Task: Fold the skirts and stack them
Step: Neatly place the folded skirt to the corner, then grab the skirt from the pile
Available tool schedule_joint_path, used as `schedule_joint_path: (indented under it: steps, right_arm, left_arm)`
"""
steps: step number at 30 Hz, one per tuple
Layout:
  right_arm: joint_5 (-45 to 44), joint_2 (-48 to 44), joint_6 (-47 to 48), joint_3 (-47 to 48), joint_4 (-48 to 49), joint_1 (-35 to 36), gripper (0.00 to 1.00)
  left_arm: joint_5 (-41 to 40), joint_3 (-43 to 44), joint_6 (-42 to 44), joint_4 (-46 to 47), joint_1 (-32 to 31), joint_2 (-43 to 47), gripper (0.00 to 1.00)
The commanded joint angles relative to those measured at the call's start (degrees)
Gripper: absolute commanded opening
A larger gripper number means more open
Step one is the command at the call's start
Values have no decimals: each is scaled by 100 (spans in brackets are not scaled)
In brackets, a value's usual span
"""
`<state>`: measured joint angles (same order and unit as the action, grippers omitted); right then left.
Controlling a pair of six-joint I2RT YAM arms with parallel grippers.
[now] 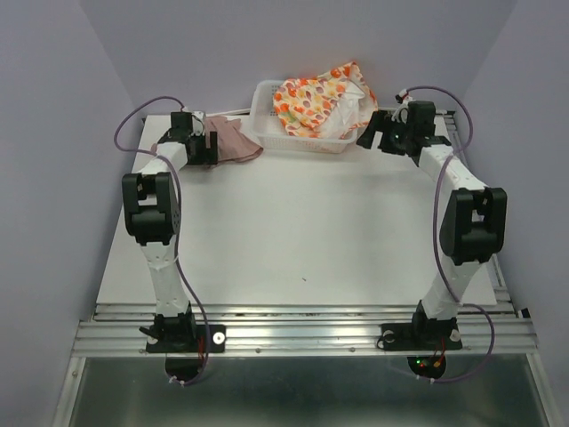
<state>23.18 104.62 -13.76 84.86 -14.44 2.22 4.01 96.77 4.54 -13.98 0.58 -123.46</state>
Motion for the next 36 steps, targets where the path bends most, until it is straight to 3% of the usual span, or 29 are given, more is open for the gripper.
schedule_joint_path:
  steps: [1,5,10,15,22,27,31,36]
  right_arm:
    - [-910,819,-329,1004,828,-46,100]
    - [-1262,1725,-364,2015,1135,-46,100]
    - [-1701,2754,-24,2877,2424,-46,100]
    - [-1606,3466,663,3299,3384,-46,92]
    - [-1984,4443,1200,4266,3596,-46,80]
    - [-2080,4717,954,4601,3755,-46,64]
    - [-2124,4594,901,4357,4071,-46,66]
    - [-2028,4549,962,4258,4221,-46,58]
  left_arm:
    - [1178,-235,205,26,56,751,98]
    - [2539,-843,311,18,48,1436,98]
    - [3464,-1440,144,-184,-22,2219,99]
    - [3632,-1776,74,-333,-23,2625,99]
    - [3826,-2004,4,-290,-23,2898,99]
    - [3853,-1873,-119,-369,-32,2854,99]
    - [3862,-1916,-111,-343,-32,2932,99]
    - [3791,-1969,-111,-325,-32,2933,98]
